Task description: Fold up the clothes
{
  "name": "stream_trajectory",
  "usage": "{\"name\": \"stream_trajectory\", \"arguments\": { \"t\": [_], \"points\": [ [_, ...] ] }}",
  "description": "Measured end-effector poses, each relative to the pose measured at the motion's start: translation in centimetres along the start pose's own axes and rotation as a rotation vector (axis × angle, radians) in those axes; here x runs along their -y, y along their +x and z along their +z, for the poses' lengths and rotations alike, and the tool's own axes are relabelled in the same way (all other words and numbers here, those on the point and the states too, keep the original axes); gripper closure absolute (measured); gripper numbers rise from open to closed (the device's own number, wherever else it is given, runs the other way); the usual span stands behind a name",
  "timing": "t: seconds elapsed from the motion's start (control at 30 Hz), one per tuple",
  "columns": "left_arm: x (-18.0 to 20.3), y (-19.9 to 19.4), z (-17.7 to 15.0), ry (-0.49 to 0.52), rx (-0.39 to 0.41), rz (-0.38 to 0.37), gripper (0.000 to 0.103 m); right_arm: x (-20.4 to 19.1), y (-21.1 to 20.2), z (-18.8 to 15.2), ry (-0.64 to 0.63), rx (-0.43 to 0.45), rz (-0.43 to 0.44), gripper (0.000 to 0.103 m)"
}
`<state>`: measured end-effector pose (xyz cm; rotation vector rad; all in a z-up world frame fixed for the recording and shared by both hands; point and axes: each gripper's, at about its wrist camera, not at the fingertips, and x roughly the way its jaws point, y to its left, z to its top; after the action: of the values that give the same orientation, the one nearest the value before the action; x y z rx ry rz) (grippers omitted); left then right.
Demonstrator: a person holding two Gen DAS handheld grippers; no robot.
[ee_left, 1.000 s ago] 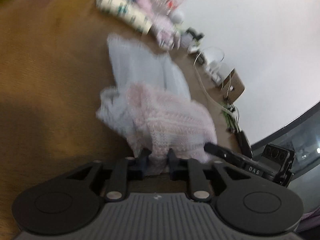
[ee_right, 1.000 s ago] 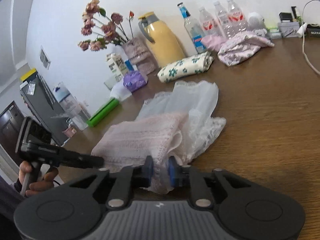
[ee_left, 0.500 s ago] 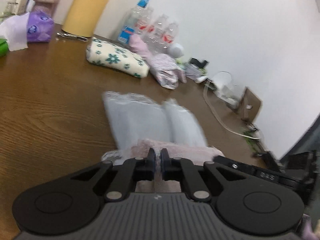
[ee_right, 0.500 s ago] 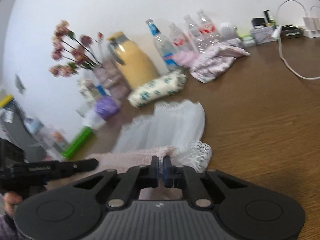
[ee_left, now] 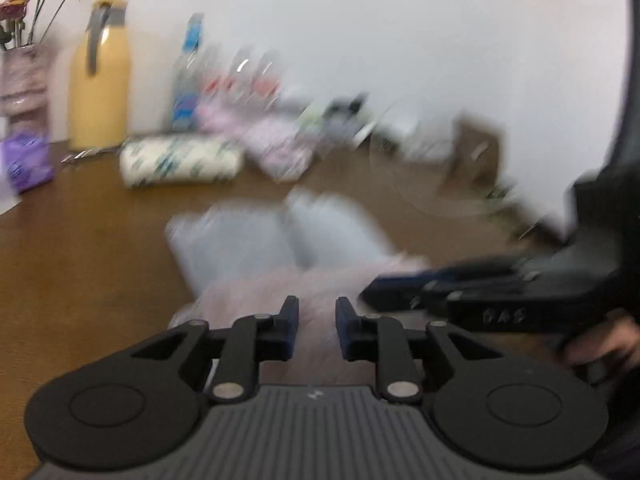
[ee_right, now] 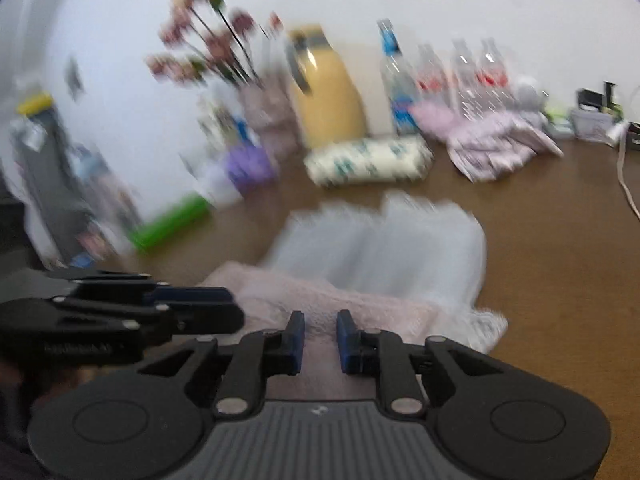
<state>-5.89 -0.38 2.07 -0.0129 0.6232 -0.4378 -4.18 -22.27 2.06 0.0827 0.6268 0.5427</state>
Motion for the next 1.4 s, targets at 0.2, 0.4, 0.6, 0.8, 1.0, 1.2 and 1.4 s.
{"name": "stream_trajectory", "arguments": {
  "t": [0.2,0.4,0.6,0.8,1.0,1.2,1.4],
  "points": [
    [-1.6,-1.2,-0.1,-0.080,0.017,-0.036,0.077,0.4,-1.8,-0.2,-0.025,0.043,-0.005,0.088],
    [-4.1,-5.8,-2.2,-0.019,0.051,-0.204,0.023,3.9,-8.4,-2.3,-0.061,0.100,0.216,0.047],
    [-2.5,-3.1,-1.9,0.167,-0.056,-0.218,0.033,3.7,-6.1,-3.2,-0.137,0.001,0.245,0.056],
    [-1.1,-3.1,-3.0,0.324,-0.074,-0.190,0.080,2.9,-5.7,-4.4,-0.228,0.013,0.209,0.092],
    [-1.6,-6.1,-1.6,0.292,0.010,-0.237,0.091,3.2,-9.6,-2.2,-0.146,0.133,0.312,0.092],
    [-4.0,-4.9,5.7,0.104,0.094,-0.289,0.089,6.3,-8.0,3.6,0.047,0.167,0.295,0.088],
    [-5.3,2.6,7.5,-0.069,-0.025,-0.101,0.050,8.4,-3.9,5.6,0.108,0.090,0.089,0.063]
  ]
}}
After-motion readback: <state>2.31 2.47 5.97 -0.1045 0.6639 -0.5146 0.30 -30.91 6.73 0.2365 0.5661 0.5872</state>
